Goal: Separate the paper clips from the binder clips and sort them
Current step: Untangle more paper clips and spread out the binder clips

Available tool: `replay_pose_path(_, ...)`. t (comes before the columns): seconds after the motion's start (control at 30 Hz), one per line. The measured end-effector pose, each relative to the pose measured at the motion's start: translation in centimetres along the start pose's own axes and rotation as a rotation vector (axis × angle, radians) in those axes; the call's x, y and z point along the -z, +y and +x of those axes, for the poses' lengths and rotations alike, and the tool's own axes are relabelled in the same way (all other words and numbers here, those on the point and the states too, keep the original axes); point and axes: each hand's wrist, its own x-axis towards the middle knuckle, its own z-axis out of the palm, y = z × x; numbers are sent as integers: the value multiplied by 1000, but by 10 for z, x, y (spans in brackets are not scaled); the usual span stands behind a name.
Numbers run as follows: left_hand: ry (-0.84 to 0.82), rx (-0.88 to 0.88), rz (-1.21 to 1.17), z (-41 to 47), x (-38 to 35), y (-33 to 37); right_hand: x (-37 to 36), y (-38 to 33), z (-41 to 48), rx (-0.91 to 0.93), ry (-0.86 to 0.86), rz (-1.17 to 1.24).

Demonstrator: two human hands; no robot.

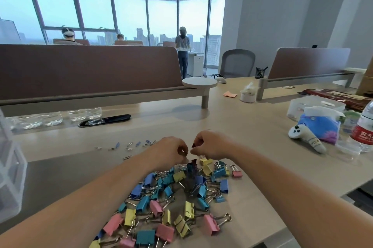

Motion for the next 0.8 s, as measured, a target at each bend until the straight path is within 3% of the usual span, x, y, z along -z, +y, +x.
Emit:
replay_pose_path(0.4,-4,32,-17,-7,-1,-13,-18,-5,17,-68,21,-14)
replay_pose_path(0.8,87,211,-26,-26,24,-79,-34,-32,35,-16,-145,-152)
